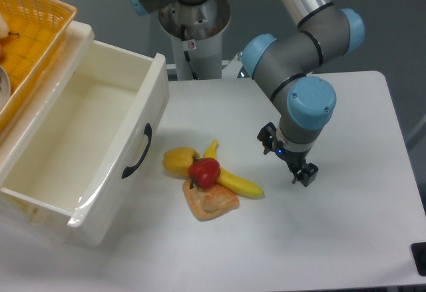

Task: Pick up the red pepper
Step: 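Lower the open gripper toward the red pepper on the pile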

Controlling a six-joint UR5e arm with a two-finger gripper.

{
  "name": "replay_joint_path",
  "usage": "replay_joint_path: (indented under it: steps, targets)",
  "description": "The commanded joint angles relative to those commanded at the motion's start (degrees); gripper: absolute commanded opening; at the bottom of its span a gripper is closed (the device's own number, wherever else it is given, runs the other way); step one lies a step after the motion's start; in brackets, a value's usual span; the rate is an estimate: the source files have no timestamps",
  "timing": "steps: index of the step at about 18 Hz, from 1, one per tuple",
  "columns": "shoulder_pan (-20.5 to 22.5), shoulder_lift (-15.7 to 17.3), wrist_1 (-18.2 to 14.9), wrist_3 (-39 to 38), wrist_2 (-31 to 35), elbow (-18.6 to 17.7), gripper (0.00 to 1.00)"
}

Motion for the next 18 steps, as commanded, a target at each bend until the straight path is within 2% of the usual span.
replay_joint_path:
  steps: [2,4,6,8,14,18]
  targets:
    - [-0.2,-0.4,0.4,-0.4,-0.3,0.1,1.00]
    - [-0.4,-0.5,1.3,-2.4,-3.4,-0.2,1.00]
    - [0.0,-0.3,1.8,-10.0,-8.3,-0.8,1.00]
    - [-0.2,0.3,2.8,-15.4,-10.3,-1.6,1.00]
    - [-0.6,2.8,3.3,-14.9,-15.2,-7.1,1.00]
    - [-1.8,3.3,2.6,-14.4,-16.6,-8.6,1.00]
